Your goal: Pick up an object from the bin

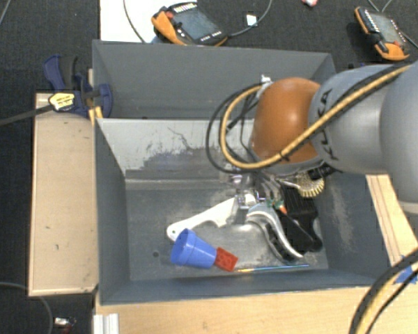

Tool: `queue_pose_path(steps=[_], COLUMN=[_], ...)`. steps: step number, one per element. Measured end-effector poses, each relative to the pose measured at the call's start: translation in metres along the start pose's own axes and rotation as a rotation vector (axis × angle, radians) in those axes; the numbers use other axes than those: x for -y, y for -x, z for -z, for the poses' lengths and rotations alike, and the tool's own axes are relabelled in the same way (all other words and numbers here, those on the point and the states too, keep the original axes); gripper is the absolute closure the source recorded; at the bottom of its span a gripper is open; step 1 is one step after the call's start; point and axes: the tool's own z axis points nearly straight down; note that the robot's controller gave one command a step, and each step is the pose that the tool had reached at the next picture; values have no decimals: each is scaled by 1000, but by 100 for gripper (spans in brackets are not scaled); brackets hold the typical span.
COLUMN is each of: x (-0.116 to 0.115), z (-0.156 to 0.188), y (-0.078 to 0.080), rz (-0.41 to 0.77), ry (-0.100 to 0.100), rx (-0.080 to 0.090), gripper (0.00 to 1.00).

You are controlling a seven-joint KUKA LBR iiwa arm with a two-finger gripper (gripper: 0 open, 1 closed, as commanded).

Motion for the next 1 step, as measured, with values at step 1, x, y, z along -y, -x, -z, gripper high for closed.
queue_pose_path(steps=[1], x=[-13], z=[-17], y=[12], rz=[111], ry=[3], rx=[-10], gripper=[0])
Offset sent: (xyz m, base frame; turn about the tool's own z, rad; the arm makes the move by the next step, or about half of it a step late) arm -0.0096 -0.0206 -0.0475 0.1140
